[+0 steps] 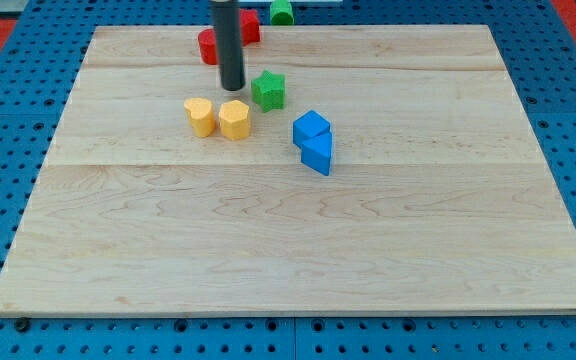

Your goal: Push the green star to the top center

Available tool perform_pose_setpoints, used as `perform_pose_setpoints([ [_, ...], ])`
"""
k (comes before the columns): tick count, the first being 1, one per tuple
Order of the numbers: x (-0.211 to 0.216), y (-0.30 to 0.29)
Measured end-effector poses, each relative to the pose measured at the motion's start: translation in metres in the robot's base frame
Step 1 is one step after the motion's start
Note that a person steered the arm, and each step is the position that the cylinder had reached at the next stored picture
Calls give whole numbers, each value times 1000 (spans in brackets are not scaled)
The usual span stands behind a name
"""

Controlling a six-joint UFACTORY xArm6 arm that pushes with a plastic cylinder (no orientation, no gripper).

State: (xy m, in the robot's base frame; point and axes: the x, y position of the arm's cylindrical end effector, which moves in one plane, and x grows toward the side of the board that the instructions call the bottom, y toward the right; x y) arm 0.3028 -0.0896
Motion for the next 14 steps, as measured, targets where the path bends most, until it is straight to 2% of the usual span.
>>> perform_pose_setpoints([
  [1,-24,-30],
  [2,-54,-22],
  [3,-53,-2],
  [4,-34,36],
  [5,-15,111],
  [6,-1,112],
  [7,22,156],
  [8,47,121],
  [9,47,51],
  [10,18,8],
  [11,-35,61],
  [12,-27,81],
  [13,22,63],
  [14,17,-5],
])
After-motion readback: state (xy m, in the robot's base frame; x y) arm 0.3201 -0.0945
